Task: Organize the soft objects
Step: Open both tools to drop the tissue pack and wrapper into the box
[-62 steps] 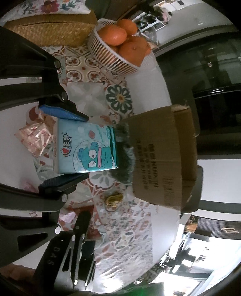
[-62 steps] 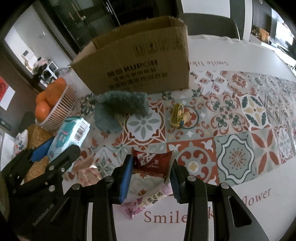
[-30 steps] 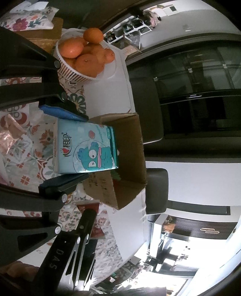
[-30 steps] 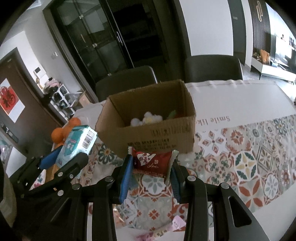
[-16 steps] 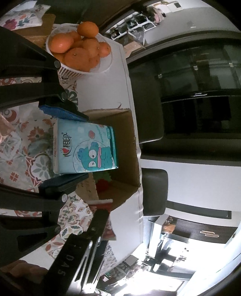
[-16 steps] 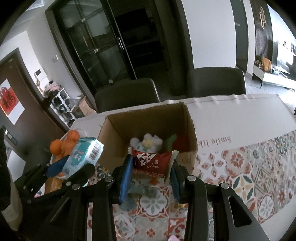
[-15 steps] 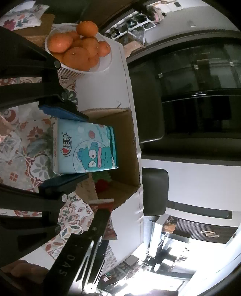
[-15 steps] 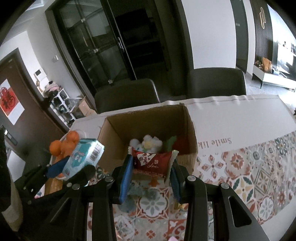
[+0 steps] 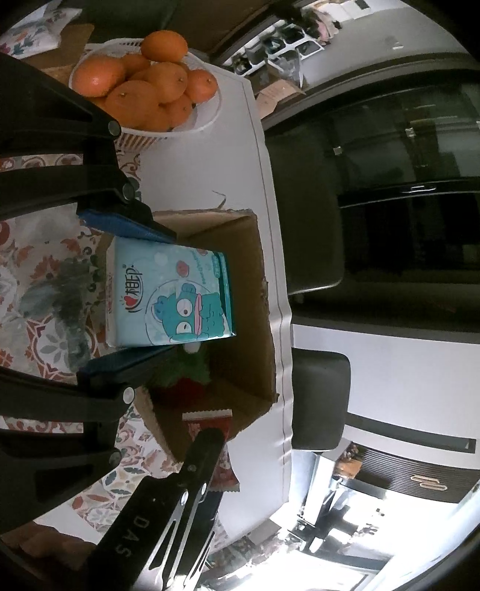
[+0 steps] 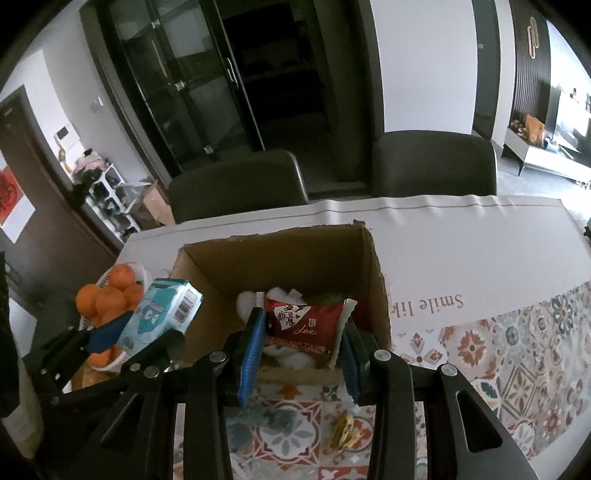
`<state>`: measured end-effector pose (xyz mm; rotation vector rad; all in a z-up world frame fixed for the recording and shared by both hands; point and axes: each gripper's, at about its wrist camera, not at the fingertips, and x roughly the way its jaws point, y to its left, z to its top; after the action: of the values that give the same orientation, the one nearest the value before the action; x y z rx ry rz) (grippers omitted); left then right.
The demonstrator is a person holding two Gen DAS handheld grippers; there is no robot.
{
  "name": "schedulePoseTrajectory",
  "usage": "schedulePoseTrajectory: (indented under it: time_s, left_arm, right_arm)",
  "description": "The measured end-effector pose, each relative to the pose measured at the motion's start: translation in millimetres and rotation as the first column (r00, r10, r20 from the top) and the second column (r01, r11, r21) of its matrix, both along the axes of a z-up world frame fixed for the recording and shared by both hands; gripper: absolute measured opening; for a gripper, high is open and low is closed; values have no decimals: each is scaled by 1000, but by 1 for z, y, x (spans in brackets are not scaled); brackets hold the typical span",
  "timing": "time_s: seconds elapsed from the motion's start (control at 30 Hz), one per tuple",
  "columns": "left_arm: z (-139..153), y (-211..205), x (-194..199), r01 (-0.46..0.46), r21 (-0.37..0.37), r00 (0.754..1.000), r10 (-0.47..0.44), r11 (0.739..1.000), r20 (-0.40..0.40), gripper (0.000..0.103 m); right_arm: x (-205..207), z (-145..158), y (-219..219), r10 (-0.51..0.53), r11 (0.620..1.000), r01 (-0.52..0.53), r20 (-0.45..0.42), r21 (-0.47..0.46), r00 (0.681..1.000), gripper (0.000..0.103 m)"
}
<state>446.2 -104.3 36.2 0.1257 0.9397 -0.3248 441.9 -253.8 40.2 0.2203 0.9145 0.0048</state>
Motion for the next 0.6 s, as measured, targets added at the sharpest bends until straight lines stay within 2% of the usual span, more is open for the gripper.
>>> schedulePoseTrajectory:
  time_s: [0.23,0.43,0.6]
  left_arm:
    - [-12,-7,22,-4,44,1000,5,999,-19,53]
    - [-23,-11,34,0,72,999,2,997,-36,53]
    - [-25,-13,35,5,77,1000,-2,997,-29,61]
  right_arm:
    - [22,-13,-3,-3,1000,2,-58,-18,998,39]
    - [33,-26,-6,6,1000,-6,-86,2,996,39]
    - [36,-30,-8,23,1000,-23,-92,9,996,42]
